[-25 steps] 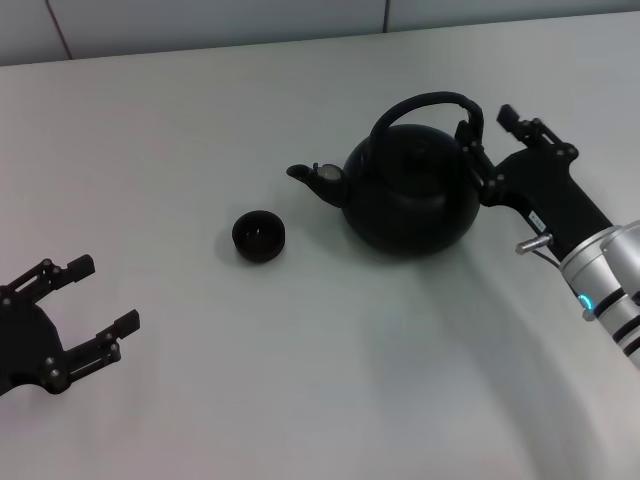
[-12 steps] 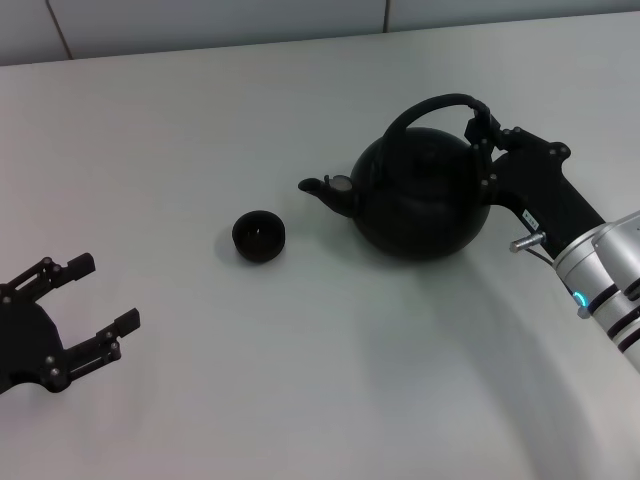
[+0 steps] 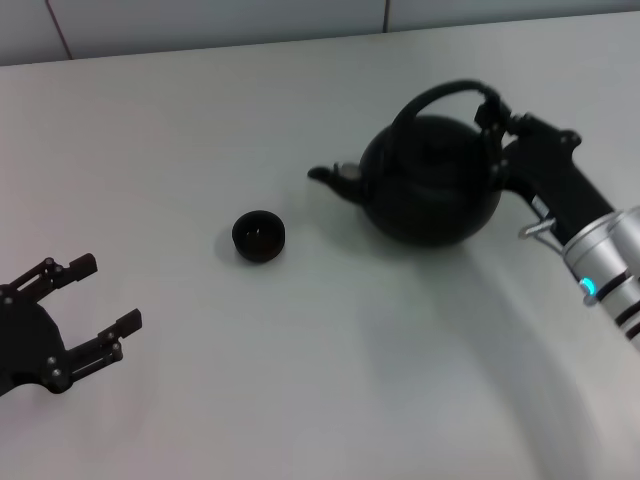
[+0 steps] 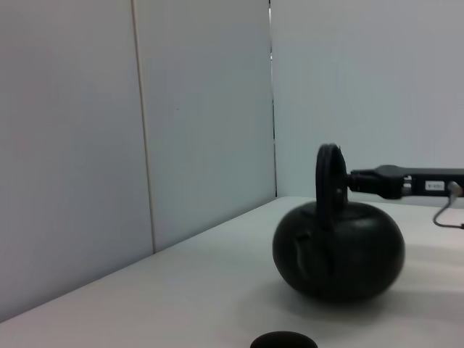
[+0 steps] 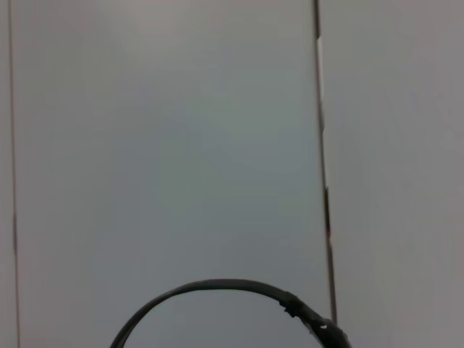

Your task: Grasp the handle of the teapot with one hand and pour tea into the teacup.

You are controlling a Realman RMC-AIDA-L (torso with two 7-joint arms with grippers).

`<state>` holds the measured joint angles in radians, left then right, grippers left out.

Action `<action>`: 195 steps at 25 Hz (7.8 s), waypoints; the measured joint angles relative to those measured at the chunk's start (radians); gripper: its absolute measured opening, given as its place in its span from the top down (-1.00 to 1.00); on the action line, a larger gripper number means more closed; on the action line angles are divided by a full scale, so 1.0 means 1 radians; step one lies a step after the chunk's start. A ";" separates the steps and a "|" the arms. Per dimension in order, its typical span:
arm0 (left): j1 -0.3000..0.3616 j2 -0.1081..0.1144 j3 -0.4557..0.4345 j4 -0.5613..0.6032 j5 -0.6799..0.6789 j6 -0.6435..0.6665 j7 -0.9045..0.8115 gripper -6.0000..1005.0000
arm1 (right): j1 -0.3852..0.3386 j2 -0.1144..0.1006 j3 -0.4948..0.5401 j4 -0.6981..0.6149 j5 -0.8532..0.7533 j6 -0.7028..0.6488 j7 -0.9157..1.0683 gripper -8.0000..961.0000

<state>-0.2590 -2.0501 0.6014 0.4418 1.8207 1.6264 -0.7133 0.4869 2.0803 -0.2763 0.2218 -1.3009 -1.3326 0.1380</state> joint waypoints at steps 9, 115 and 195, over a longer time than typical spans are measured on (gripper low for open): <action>0.000 -0.007 0.000 0.000 0.000 0.004 0.007 -0.57 | 0.089 -0.001 -0.041 -0.138 -0.030 0.046 0.202 0.80; -0.016 -0.013 -0.017 -0.010 -0.028 0.003 0.005 -0.57 | 0.261 0.000 -0.375 -0.539 -0.324 0.195 0.395 0.80; -0.011 -0.017 -0.023 -0.028 -0.043 0.009 0.015 -0.57 | -0.008 0.003 -0.345 -0.319 0.053 0.072 0.374 -0.01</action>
<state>-0.2701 -2.0675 0.5783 0.4142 1.7775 1.6349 -0.6987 0.4790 2.0829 -0.6212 -0.0974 -1.2479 -1.2611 0.5124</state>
